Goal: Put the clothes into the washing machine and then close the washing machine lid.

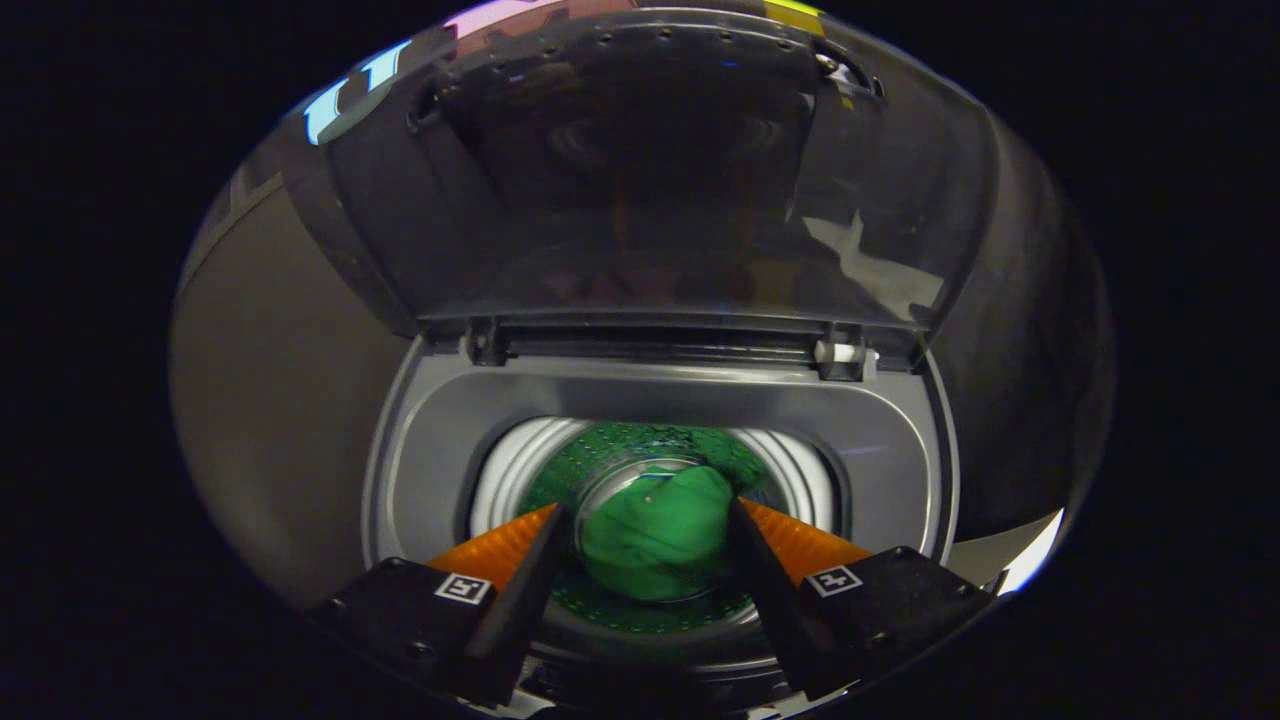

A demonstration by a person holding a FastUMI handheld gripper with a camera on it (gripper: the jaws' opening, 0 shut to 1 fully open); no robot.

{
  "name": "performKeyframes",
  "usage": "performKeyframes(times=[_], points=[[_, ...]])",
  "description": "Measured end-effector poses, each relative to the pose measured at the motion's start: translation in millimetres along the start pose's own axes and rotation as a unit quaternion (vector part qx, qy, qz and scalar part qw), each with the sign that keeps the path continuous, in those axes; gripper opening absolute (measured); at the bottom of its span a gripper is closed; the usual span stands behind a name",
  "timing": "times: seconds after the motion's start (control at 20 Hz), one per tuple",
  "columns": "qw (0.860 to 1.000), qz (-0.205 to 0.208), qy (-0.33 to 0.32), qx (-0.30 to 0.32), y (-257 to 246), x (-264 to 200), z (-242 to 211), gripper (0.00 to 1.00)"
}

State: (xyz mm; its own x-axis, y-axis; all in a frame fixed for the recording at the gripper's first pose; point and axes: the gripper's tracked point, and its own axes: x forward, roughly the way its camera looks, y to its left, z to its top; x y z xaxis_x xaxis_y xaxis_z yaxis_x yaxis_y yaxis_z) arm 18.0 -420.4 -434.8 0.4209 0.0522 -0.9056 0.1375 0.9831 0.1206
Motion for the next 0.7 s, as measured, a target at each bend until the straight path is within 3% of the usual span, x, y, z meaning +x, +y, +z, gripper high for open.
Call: performKeyframes(times=[0.2,0.3,0.4,0.5,0.65,0.7], points=[[0.996,0.038,-0.072,-0.037,38.1,-68.9,46.7,0.98],[0.986,0.062,-0.145,-0.044,57.2,-113.0,99.1,0.98],[0.969,0.079,-0.234,-0.034,67.9,-145.0,170.5,0.98],[0.957,0.065,-0.282,-0.027,63.1,-145.4,234.2,0.98],[0.969,0.008,-0.245,-0.016,27.4,-113.5,256.8,0.98],[0.967,0.011,-0.253,-0.020,23.0,-109.6,265.8,1.00]])
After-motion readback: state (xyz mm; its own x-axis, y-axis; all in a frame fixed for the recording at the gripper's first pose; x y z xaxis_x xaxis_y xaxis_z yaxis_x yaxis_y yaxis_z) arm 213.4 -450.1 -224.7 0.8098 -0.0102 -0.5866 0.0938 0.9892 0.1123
